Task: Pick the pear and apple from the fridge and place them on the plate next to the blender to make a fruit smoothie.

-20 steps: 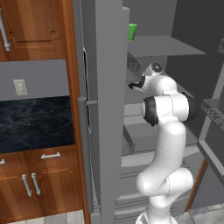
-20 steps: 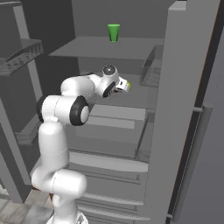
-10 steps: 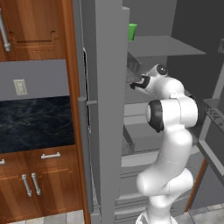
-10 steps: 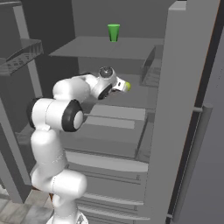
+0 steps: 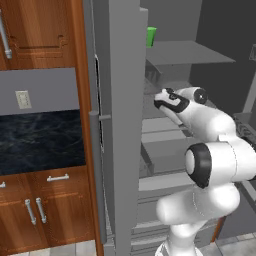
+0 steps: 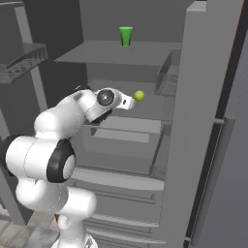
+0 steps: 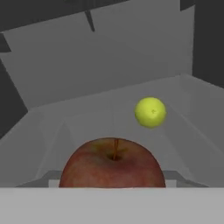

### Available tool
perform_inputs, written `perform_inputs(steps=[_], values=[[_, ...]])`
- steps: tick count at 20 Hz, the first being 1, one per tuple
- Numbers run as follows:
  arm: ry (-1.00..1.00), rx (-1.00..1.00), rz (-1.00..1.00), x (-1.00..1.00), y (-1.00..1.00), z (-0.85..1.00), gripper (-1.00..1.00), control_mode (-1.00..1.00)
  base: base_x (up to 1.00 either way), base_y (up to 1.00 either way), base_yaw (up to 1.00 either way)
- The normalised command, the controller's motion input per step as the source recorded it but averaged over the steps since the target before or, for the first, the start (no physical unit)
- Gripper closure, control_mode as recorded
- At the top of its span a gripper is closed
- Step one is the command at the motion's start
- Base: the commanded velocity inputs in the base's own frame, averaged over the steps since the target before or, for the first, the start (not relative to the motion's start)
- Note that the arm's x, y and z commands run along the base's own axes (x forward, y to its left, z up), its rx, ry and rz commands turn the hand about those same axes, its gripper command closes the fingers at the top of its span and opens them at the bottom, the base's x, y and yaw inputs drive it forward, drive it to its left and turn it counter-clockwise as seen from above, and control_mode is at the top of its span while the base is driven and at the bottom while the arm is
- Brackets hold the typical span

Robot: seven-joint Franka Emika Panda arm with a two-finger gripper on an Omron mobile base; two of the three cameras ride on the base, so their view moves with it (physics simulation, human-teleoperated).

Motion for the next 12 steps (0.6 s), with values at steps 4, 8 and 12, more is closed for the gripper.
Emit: perform_inputs(steps=[4,8,12], values=[[0.05,0.0,0.03,-1.0,0.24,0.88,1.0,-1.0,0.0,0.0,0.0],[0.21,0.0,0.02,-1.0,0.26,1.0,1.0,-1.0,0.0,0.0,0.0],[0.33,0.0,0.01,-1.0,0.33,1.0,1.0,-1.0,0.0,0.0,0.0]])
